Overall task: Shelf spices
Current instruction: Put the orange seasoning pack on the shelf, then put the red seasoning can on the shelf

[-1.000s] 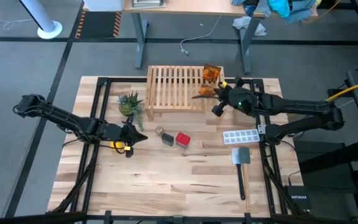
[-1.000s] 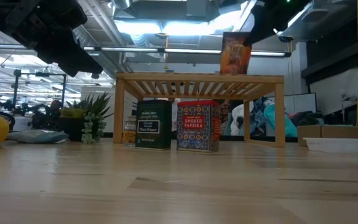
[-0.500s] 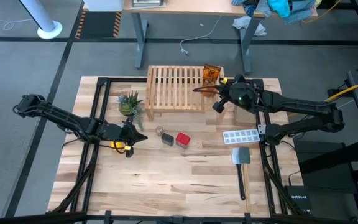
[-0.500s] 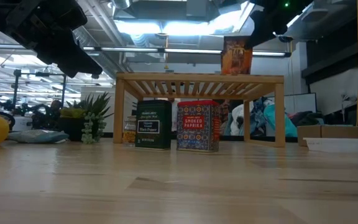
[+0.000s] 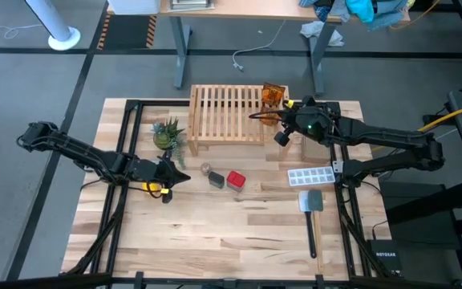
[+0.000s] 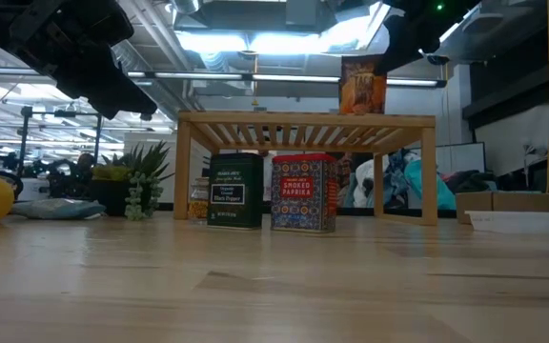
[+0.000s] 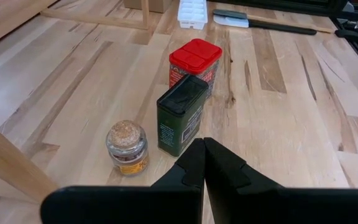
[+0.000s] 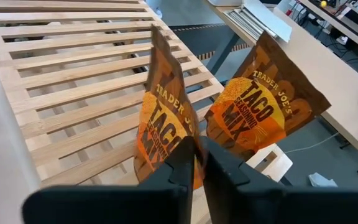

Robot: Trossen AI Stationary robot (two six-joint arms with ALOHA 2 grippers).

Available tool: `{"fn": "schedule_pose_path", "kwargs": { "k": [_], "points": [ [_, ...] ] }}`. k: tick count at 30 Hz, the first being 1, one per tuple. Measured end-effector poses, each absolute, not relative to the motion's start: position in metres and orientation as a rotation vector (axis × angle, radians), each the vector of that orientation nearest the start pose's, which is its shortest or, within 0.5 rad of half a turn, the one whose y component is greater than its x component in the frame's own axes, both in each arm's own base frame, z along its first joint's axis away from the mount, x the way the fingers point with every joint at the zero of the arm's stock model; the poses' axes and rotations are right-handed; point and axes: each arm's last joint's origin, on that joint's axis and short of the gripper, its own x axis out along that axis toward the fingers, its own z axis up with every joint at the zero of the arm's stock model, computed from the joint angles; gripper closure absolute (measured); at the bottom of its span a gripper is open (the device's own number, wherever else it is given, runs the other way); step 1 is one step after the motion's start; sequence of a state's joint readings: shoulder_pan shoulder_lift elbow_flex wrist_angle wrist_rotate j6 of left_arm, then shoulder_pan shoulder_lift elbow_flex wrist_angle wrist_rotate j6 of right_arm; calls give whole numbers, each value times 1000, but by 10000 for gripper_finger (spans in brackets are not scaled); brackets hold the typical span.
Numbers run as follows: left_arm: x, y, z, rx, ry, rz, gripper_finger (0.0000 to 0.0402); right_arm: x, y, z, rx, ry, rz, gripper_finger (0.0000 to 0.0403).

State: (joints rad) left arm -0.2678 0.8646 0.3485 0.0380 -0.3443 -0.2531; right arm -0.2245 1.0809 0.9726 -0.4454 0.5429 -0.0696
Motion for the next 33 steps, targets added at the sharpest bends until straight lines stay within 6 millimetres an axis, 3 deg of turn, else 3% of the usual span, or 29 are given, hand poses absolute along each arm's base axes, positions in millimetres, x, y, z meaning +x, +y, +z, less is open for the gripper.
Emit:
{"fn": "schedule_pose_path", "kwargs": {
  "k": [19,27,33],
  "points": [
    [172,-37,192,-110,442,133,402,216,-64,321,-142,582,-727,245],
    [172,-37,192,-113,442,134,402,216,-64,324,-144,573,-725,233],
    [172,-37,192,-113,442,134,402,215,-64,347,-136,520,-730,233]
  ]
}}
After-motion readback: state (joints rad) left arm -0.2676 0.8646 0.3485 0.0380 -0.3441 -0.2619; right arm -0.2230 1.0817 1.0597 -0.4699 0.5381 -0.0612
